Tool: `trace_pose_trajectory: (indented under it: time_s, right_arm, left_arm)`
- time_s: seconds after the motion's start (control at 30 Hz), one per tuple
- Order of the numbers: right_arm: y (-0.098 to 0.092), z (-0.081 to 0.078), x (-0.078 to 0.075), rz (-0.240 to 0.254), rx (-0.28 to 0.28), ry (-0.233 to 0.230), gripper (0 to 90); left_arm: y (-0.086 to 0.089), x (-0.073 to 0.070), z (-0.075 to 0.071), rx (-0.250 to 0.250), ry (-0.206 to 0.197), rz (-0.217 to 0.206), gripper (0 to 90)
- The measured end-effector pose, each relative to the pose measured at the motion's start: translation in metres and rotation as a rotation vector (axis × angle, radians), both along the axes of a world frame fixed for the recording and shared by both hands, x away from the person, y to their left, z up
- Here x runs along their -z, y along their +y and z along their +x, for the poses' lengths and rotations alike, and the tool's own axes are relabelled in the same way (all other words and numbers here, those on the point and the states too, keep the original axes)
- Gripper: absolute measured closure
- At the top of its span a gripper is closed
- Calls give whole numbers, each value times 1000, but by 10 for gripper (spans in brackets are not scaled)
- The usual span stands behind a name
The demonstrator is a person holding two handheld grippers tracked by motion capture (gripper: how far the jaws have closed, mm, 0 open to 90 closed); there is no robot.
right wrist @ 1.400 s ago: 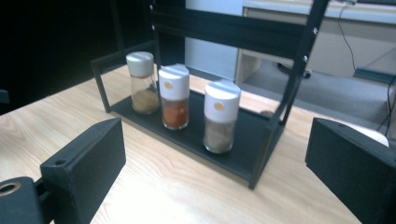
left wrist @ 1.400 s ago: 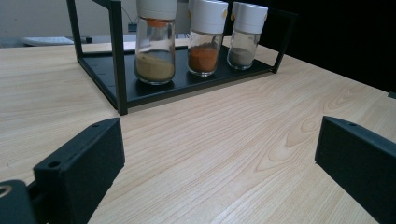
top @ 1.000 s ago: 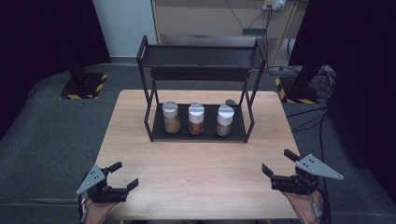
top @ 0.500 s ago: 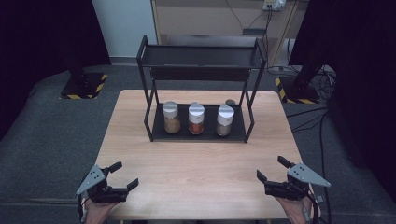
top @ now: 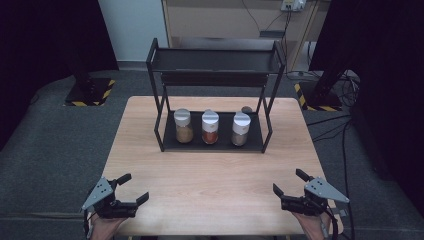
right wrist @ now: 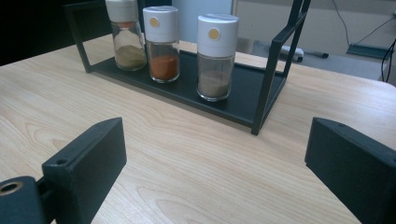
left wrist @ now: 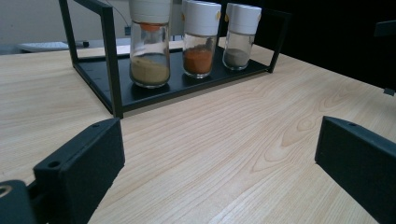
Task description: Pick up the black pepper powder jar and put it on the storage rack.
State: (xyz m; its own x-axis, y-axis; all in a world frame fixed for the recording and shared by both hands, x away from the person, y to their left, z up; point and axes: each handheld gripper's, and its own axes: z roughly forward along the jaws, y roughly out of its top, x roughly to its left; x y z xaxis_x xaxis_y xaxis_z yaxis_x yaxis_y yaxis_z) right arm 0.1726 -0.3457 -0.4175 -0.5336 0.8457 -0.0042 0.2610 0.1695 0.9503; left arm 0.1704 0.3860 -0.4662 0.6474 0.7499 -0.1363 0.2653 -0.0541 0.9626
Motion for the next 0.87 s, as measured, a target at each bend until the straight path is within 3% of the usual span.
trace_pose_trajectory:
  time_s: [0.13,0.43,0.87]
  right_arm:
    - [1,0,3,-16,12,-12,55]
    - [-4,1,9,6,50,-29,51]
    - [-7,3,11,17,59,-23,49]
  left_arm:
    - [0,1,-2,-15,-8,-4,3]
    - [4,3,-4,-58,-23,-23,3]
    - [3,3,-3,-55,-22,-22,3]
